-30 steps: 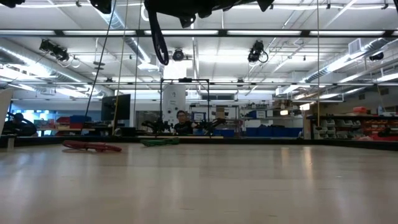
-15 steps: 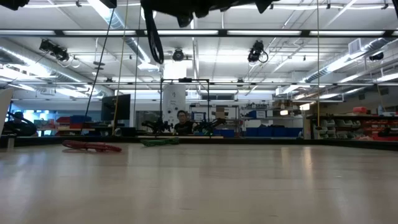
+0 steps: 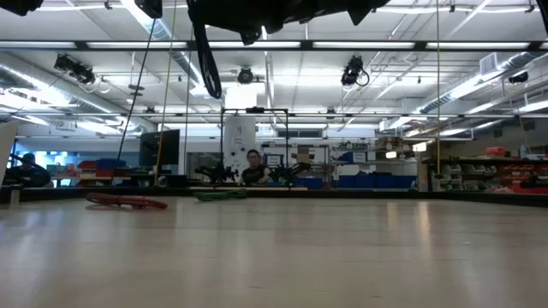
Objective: Pick and place USB-C Cables
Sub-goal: Put the blue charger cable into the bin
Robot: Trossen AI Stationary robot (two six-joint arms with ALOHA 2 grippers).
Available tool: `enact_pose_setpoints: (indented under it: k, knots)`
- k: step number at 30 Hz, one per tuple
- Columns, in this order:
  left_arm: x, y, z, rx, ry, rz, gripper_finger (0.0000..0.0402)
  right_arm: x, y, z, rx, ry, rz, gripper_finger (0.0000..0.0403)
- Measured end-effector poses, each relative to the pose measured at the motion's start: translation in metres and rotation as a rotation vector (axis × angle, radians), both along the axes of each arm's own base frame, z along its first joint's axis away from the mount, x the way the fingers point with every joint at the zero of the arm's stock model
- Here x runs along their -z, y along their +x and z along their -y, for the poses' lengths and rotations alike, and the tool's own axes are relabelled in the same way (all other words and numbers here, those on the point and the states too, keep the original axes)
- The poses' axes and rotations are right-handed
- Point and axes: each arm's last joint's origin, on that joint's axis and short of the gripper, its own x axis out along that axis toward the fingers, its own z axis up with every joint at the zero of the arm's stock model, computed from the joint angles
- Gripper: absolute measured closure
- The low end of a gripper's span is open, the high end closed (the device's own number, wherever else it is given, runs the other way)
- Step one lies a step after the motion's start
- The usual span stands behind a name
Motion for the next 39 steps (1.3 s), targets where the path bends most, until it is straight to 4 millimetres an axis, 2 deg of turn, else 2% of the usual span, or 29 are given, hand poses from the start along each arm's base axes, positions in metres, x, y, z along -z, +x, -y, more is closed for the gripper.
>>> enact_pose_setpoints:
  k: [9,19,39]
  knots:
    - [0.0006,0.0,-0.0001,-0.005,0.019,-0.005,0.0252,-0.0002,0.0001,0.0,0.0,-0.001,0.003,0.0387]
    - [0.0026,0.0001,-0.0018,-0.066,0.028,-0.028,0.0381,0.0005,0.0,0.0006,0.005,-0.003,-0.004,0.0386]
    - [0.0016,-0.0009,-0.0006,-0.077,0.022,-0.03,0.0381,-0.0001,0.0005,0.0018,0.034,-0.022,0.007,0.0354]
